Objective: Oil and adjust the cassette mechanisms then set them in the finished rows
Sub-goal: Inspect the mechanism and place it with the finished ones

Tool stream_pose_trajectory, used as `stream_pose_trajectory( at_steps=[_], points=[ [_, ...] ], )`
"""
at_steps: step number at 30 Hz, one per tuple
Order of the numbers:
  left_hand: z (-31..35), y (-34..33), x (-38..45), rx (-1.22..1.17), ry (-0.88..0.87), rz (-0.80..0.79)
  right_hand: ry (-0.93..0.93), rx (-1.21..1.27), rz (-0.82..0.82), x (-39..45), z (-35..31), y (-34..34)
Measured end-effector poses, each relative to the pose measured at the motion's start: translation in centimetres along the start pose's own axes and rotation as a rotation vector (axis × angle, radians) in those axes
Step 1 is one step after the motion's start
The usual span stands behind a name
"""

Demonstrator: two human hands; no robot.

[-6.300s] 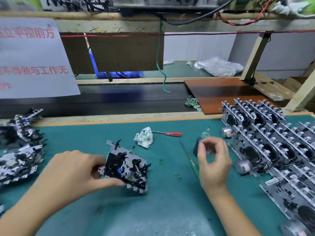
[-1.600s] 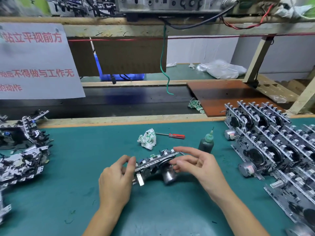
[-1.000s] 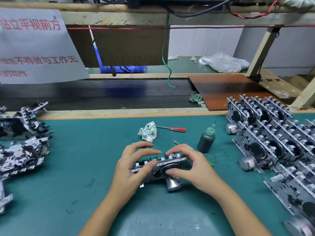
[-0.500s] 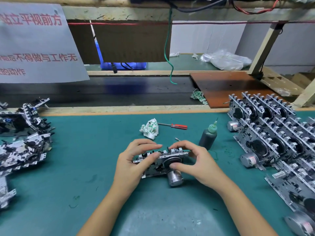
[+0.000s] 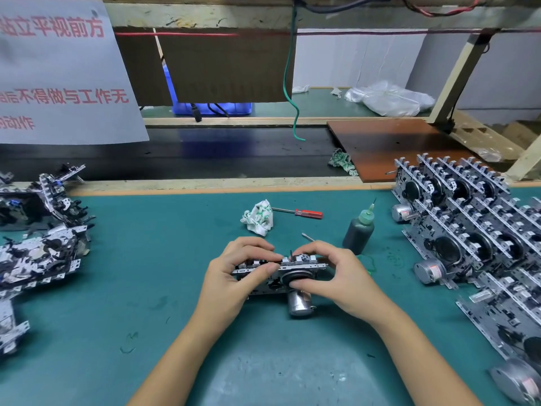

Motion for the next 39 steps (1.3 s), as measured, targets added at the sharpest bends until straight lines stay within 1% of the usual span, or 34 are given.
stream_pose_trajectory(
  at_steps=[6, 12, 14, 16, 17, 19, 21, 22, 25, 28, 31, 33, 35, 37, 39],
  points=[
    [0.2, 0.0, -0.2, 0.002, -0.024, 0.026, -0.018, 0.068, 0.018, 0.1, 0.0, -0.1],
    [0.1, -0.1, -0.3, -0.003, -0.042, 0.036, -0.027, 0.086, 0.026, -0.3, -0.2, -0.3],
    [0.1, -0.1, -0.4, -0.008, -0.041, 0.05, -0.026, 0.004, -0.015, -0.4, -0.5, -0.6],
    [0.0, -0.1, -0.2, -0.005, -0.031, 0.043, -0.028, -0.178, -0.048, -0.6, -0.5, 0.0],
    [0.1, -0.1, -0.1, -0.003, -0.023, 0.039, -0.026, -0.281, -0.041, -0.9, -0.5, 0.5],
    [0.1, 0.0, 0.0, 0.001, -0.013, 0.033, -0.007, -0.408, 0.044, -1.9, -0.5, 1.7],
    [0.1, -0.1, 0.1, 0.006, -0.013, 0.034, 0.018, -0.46, 0.124, -3.1, -0.5, 2.1],
    [0.1, -0.1, 0.0, 0.006, -0.013, 0.035, 0.031, -0.484, 0.132, -3.4, -0.5, 2.0],
    [0.1, -0.1, 0.0, 0.001, -0.013, 0.041, 0.103, -0.588, 0.083, -3.7, -0.4, 1.4],
    [0.2, 0.0, -0.2, 0.0, -0.016, 0.041, 0.112, -0.571, 0.116, -3.5, -1.0, 1.8],
    [0.1, -0.1, -0.1, -0.003, -0.004, 0.035, 0.179, -0.646, 0.108, -3.5, -1.4, 1.5],
    [0.1, -0.1, -0.2, -0.016, -0.002, 0.033, 0.129, -0.576, 0.122, -3.3, -0.9, 1.6],
    [0.2, 0.0, -0.2, -0.021, -0.007, 0.03, 0.044, -0.38, 0.126, -2.8, -0.5, 1.5],
    [0.1, 0.0, -0.2, -0.016, 0.004, 0.02, -0.03, -0.197, 0.081, -2.0, -0.2, 1.1],
    [0.1, 0.0, -0.2, -0.015, 0.002, 0.016, -0.023, -0.129, 0.029, -1.0, -0.6, 0.8]
  ],
)
Point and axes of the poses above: each hand's wrist, its own x-axis towards the middle knuckle, its own y-axis out of the back of the hand, z = x × y, the point moved 5 cm from there along x, towards the middle knuckle, and after that the axes turned 11 degrees about y, right-handed, at the moved point
